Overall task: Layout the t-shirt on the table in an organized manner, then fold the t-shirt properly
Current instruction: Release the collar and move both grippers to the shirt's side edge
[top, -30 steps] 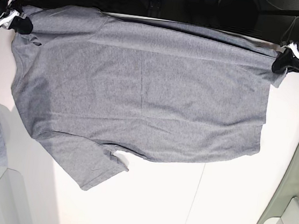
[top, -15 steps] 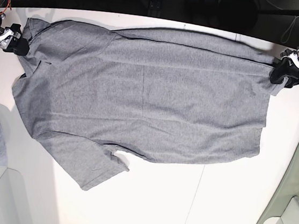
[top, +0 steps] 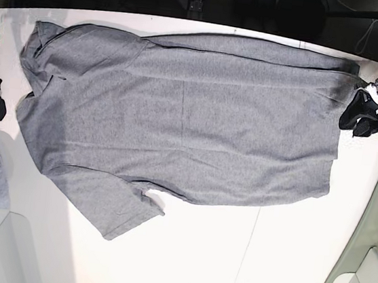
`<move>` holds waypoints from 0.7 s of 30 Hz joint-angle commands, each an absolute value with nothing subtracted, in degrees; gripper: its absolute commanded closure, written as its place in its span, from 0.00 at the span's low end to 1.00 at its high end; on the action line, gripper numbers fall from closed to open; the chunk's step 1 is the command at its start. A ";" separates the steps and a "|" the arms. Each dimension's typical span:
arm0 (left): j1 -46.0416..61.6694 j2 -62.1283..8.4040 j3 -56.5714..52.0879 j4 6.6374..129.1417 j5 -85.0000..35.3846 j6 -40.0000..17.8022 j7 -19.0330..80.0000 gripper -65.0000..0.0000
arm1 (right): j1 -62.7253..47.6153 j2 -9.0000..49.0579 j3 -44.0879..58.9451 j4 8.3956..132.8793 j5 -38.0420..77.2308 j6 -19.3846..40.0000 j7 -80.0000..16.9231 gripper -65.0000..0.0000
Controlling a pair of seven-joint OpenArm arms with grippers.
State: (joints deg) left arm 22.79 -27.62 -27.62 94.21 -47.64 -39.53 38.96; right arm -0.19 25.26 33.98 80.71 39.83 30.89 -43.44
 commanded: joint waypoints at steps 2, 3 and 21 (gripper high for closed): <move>22.02 -28.64 -27.94 94.87 -48.53 -40.00 37.91 0.47 | 4.89 26.50 33.39 79.24 39.11 29.98 -41.12 0.50; 21.91 -28.82 -27.64 94.87 -48.56 -40.00 37.89 0.47 | 7.11 26.52 32.60 77.65 37.43 29.04 -40.27 0.50; 5.76 -30.65 -21.06 75.44 -39.33 -35.38 32.75 0.41 | 28.27 24.93 13.21 35.48 22.41 24.49 -25.76 0.50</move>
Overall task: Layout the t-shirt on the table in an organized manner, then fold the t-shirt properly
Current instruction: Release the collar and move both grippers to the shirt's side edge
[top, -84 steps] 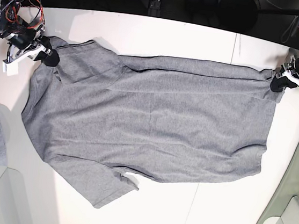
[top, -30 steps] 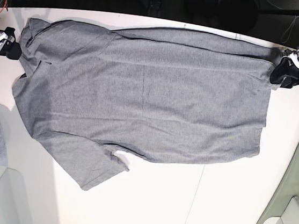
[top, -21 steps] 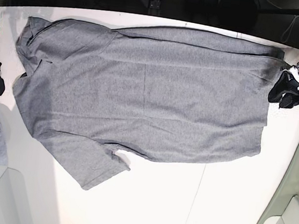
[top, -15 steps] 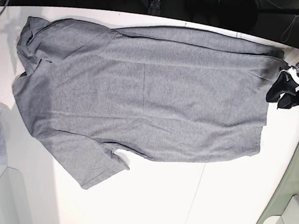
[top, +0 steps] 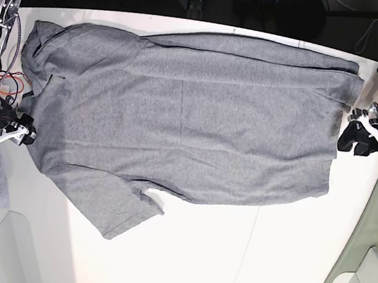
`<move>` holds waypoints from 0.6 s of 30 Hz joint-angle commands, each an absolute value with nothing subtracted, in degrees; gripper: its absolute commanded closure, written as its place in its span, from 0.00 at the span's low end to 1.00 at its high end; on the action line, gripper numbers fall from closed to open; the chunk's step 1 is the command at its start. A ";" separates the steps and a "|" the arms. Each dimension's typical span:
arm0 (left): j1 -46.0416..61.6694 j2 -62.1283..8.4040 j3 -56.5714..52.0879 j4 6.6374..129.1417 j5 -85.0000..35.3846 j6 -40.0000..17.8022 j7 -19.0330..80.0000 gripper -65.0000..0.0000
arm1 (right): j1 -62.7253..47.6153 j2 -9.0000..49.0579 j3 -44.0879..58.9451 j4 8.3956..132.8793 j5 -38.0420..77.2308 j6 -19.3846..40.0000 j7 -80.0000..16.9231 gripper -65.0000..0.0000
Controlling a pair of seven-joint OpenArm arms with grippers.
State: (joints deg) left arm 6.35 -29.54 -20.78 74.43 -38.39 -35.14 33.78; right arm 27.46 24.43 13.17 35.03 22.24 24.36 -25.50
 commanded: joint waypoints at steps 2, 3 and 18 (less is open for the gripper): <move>0.49 -30.65 -19.25 68.82 -37.45 -33.93 32.03 0.41 | 27.86 24.47 13.21 35.51 22.48 24.84 -25.76 0.50; -2.00 -30.65 -17.93 65.25 -36.29 -33.61 31.14 0.41 | 27.75 24.23 13.21 35.51 22.48 24.84 -25.80 0.50; -25.08 -27.18 -1.69 37.47 -22.63 -21.82 17.37 0.41 | 27.90 21.39 13.21 35.70 22.83 24.88 -27.79 0.50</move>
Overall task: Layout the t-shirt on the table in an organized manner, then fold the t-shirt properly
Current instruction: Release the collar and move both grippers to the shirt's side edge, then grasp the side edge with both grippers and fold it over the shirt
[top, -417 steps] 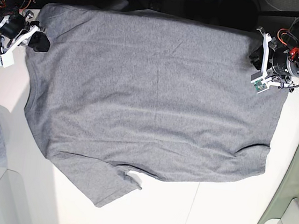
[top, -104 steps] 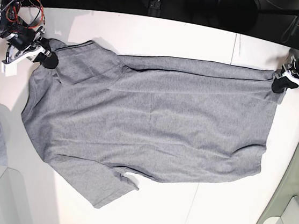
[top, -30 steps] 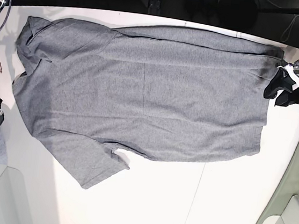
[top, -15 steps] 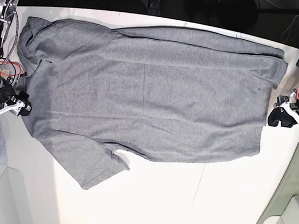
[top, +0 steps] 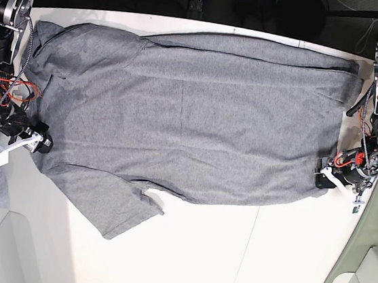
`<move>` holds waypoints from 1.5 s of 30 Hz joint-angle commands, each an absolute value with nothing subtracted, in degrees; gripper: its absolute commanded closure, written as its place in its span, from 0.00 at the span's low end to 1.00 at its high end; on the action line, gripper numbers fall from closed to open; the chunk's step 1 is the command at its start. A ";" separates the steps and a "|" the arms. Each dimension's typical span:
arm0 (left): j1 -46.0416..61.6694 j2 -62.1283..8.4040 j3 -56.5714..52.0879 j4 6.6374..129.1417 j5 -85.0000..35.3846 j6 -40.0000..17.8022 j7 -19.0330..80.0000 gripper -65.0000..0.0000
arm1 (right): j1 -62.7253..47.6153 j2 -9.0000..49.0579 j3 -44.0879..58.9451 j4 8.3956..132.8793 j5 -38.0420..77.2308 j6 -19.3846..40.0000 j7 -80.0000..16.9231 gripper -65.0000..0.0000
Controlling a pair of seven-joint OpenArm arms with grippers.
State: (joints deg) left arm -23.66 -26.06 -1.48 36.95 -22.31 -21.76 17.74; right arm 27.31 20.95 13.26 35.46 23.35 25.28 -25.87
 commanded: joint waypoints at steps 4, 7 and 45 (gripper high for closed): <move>-24.73 -24.97 0.03 37.47 -19.88 -18.59 17.34 0.41 | 27.90 20.75 13.21 35.70 24.45 24.97 -27.88 0.50; -24.73 -23.79 0.10 37.47 -19.86 -18.65 17.43 0.41 | 27.88 20.23 13.21 35.70 24.45 27.59 -28.77 0.58; -6.81 -41.67 -0.03 66.46 -55.11 -40.00 47.11 1.00 | 7.73 30.76 17.72 65.23 35.83 32.80 -38.70 1.00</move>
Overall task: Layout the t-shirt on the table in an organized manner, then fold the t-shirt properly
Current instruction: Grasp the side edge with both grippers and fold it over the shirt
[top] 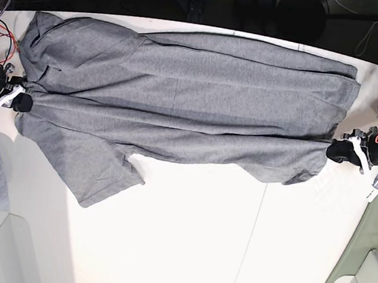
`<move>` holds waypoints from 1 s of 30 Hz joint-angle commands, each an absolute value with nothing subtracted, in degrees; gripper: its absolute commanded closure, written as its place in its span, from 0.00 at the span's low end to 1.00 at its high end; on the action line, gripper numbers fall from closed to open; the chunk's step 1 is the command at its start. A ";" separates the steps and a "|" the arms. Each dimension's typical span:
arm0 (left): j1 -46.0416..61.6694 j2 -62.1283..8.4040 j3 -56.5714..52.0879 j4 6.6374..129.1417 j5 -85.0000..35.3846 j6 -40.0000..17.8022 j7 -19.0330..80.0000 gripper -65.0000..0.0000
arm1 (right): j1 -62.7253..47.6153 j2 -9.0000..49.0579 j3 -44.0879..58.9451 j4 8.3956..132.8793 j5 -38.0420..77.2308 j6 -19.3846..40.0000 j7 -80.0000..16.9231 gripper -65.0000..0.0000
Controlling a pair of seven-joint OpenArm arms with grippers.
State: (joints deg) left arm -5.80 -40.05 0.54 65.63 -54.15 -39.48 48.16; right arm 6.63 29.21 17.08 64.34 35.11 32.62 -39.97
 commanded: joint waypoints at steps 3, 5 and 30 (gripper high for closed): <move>-6.81 -42.15 -0.08 66.46 -55.35 -40.00 46.22 1.00 | 7.75 30.79 20.71 65.25 37.17 32.84 -38.92 1.00; -6.81 -42.46 -0.43 66.46 -56.75 -40.00 46.11 1.00 | 7.73 30.79 22.63 65.25 37.54 32.86 -39.77 1.00; -18.04 -30.92 -1.74 60.16 -38.52 -40.00 33.23 1.00 | 4.08 28.86 23.77 65.19 37.91 32.77 -38.20 0.85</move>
